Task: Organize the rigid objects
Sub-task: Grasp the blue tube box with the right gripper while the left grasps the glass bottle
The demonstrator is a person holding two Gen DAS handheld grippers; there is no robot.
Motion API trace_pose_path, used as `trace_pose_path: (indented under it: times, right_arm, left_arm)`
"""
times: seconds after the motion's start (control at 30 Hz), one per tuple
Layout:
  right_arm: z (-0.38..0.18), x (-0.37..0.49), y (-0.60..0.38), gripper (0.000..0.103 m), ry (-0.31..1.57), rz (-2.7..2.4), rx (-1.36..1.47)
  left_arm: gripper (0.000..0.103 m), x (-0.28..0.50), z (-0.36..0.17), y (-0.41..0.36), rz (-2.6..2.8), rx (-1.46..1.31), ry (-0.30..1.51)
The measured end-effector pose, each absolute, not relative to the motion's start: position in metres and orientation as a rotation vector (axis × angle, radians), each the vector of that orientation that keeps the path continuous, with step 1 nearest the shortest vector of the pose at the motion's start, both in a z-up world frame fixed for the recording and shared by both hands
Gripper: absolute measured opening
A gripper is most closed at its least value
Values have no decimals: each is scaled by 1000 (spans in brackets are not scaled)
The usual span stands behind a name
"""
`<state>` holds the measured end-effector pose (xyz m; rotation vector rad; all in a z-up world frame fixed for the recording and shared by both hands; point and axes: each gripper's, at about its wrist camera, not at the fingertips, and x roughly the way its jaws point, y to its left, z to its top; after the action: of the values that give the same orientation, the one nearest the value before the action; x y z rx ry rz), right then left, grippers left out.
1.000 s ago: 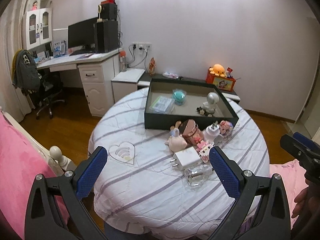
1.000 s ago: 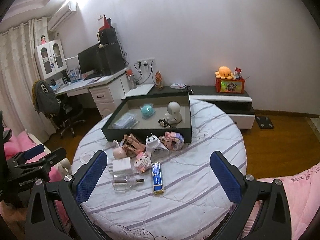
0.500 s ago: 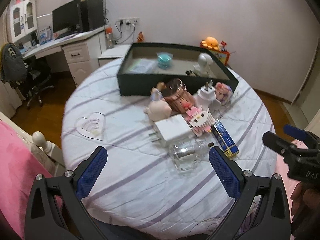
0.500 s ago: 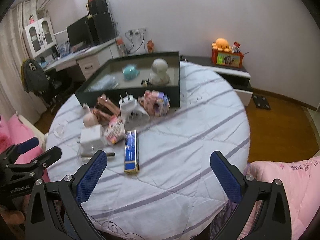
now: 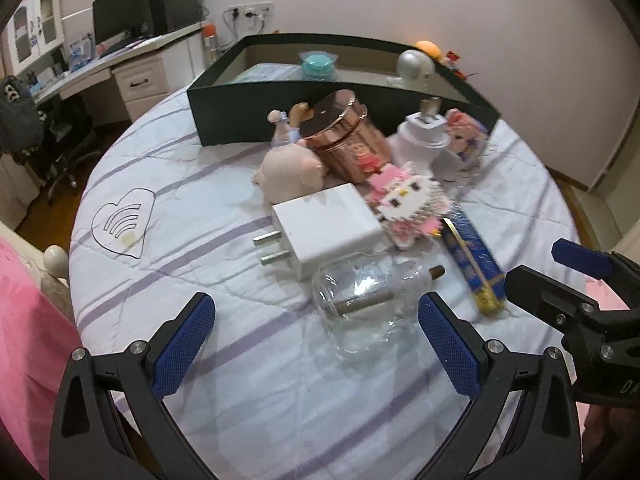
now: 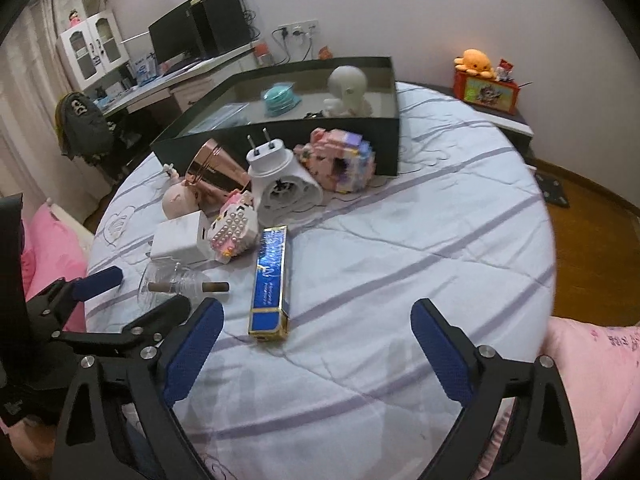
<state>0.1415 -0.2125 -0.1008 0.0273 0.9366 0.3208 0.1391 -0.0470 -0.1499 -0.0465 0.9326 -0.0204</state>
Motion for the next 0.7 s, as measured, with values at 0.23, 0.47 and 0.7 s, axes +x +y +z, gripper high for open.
trace_pose_path:
  times: [0.23,0.47,0.7]
  right_arm:
    - [-115,161,-201,72,990,361,15]
    - [-122,169,-182,64,986,353,-82]
    - [-121,165,-183,41,974,324,-124]
  left_arm:
    - [100,146,-159,-48,-25,-10,928]
    - [78,140,-157,-46,-75,14,904]
    - [63,141,-153,-45,-116,-14,895]
